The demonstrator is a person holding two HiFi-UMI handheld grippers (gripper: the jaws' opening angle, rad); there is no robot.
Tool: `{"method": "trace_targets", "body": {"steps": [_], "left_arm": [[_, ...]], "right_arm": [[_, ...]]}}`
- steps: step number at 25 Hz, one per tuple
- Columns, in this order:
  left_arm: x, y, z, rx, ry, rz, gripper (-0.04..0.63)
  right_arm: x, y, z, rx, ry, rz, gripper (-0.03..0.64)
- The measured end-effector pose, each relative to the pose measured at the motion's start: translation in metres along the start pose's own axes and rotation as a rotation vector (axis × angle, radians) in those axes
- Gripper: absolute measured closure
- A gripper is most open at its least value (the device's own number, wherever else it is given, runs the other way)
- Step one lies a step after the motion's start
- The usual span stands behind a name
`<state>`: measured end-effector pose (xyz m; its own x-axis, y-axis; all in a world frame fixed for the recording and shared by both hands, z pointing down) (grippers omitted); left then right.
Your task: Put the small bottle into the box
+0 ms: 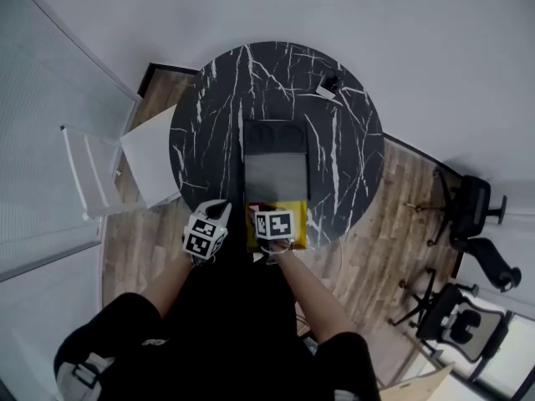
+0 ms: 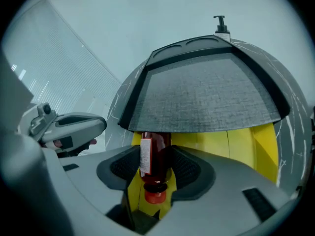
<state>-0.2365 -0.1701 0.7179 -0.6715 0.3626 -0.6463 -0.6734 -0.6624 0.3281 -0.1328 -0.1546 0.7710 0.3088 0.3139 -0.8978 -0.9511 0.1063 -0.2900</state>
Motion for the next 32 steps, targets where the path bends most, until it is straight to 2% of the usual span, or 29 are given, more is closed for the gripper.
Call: {"method": "trace_targets", "body": {"steps": [11,16,21,25,32], "left_arm": [[-0.001,0.007,-0.003,-0.003,0.002,-0.02,0.598],[-0.002,0.003,0.0,0.002,0.012,-0.033,0.598],[0.001,-0.003,-0.004,0.011,0.003,-0.049,0.598],[0.004,-0.007,-0.01,0.021,-0.016,-0.075,0.598],[0.01,-0.025,-0.02,0.047,-0.053,-0.111,0.598]], "right_arm": [[-0.003,-0.002,-0.01,-0.068,-0.007,0.004,0.425],[-0.004,-0.002,-0.01,-0.093,-0.012,-0.027,0.424],[-0.001,0.001,-0.009,-0.074,-0.022,-0.068,0.425],[0.007,0.003,-0.006,-0.057,-0.03,-0.109,0.39],[0.034,0.003,0.001,-0.001,-0.061,-0.177,0.393]]}}
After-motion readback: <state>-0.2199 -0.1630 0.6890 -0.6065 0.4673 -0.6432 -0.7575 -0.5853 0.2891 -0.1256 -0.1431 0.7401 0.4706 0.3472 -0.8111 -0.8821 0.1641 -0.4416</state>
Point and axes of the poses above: the fingertips, and each gripper's own axes: x backward along the fingers, y to its left, z out of its underside, the point moved 2 cm from there along x, backward along the fingers, and after that the axes turned 6 degrees about z, right-handed, at the moved point
